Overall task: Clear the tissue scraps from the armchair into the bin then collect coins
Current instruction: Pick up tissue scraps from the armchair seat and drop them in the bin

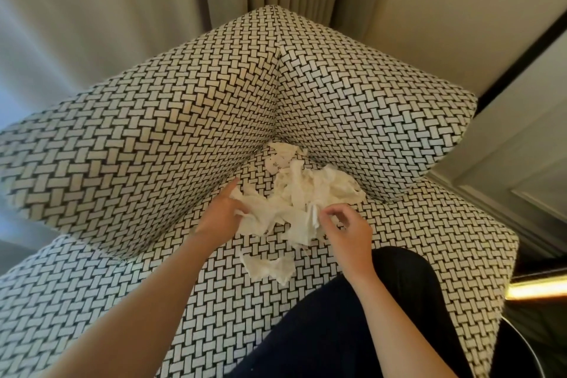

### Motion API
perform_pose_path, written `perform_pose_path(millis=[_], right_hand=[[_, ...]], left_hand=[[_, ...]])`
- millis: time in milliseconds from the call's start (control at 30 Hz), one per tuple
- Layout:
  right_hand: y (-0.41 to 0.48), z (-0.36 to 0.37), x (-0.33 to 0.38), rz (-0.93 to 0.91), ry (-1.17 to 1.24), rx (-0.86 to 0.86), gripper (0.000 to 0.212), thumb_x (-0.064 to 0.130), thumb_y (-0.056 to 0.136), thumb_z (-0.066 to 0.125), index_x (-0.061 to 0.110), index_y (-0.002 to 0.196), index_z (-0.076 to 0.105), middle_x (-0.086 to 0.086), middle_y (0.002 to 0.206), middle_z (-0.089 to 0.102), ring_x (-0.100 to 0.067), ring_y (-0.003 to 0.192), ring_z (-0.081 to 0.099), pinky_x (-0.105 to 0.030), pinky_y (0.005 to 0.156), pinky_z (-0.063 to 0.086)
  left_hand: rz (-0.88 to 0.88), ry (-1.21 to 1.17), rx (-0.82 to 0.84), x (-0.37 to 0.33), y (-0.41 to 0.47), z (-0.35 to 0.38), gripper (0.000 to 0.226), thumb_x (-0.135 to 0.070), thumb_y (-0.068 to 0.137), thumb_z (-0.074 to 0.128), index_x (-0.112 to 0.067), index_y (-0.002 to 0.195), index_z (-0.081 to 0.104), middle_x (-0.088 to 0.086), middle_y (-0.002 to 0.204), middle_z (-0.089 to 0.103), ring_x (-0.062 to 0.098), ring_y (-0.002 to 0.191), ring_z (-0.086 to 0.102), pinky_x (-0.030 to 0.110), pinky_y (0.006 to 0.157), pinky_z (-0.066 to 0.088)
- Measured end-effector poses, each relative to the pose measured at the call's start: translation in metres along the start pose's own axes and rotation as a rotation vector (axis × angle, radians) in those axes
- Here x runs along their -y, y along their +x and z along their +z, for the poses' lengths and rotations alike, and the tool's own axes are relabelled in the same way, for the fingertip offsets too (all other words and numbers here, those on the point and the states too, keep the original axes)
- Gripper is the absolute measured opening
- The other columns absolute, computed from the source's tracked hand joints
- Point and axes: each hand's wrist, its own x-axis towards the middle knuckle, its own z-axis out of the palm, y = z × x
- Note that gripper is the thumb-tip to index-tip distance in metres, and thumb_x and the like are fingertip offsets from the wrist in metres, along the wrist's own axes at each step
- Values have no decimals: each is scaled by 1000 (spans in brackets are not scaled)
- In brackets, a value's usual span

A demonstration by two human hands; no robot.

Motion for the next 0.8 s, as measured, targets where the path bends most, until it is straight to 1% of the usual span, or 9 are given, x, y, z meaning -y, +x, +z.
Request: perform_pose_path(millis=[67,133,233,300,400,467,600,733,800], right_hand=[[0,-2,1,56,101,-44,6,9,83,68,14,80,64,1,80,66,-11,78,61,-18,75,49],[1,-5,3,91,195,-67,7,3,83,66,9,83,62,-4,80,64,-14,74,60,-21,71,50],[3,-10,4,131,281,-99,9,-1,83,63,1,92,62,-5,87,63,1,73,60,-13,68,49],[5,-12,3,156,317,-129,12,-1,83,63,1,95,63,-3,94,65,9,77,61,-8,69,47],[8,-12,-3,221,339,-146,12,7,82,67,12,93,67,0,99,67,-9,97,62,-27,85,52],[7,-13,-4,254,351,-151,12,10,82,68,15,93,68,2,102,68,-15,102,62,-39,92,51],[5,-18,0,315,473,-152,7,14,86,65,15,92,68,-7,105,68,-23,103,64,-40,92,52],[2,-32,5,309,441,-130,8,18,84,67,16,92,69,-7,102,69,-24,101,65,-40,92,53],[1,-49,9,308,439,-146,12,18,84,68,15,95,69,-7,104,68,-23,102,65,-40,92,53]], left_hand=[[-34,61,86,1,7,-1,23,-6,89,56,-20,102,70,-7,156,19,18,141,24,32,111,27],[-78,132,119,3,9,0,23,-10,91,55,-20,107,68,-6,151,32,19,136,33,33,107,32],[-149,134,46,4,7,1,24,-11,91,55,-24,107,67,-2,132,54,17,114,53,28,88,45],[-173,122,-3,3,1,-1,26,-11,91,54,-27,107,69,0,121,61,18,103,59,24,75,46],[-192,122,-55,7,-9,-6,29,-14,91,52,-30,109,68,4,110,62,20,93,60,28,75,50],[-202,76,-98,10,-15,-10,24,-19,91,53,-31,107,67,5,103,62,19,84,59,32,74,53],[-173,25,-181,2,-25,-22,19,-21,89,59,-24,108,56,8,104,65,20,81,60,33,67,54],[-161,-133,-250,-20,-32,-33,35,-17,89,61,-14,123,55,10,115,65,23,94,61,35,75,54],[-127,-195,-259,-40,-33,-36,37,-18,90,60,-12,126,57,9,117,64,17,80,59,29,69,51]])
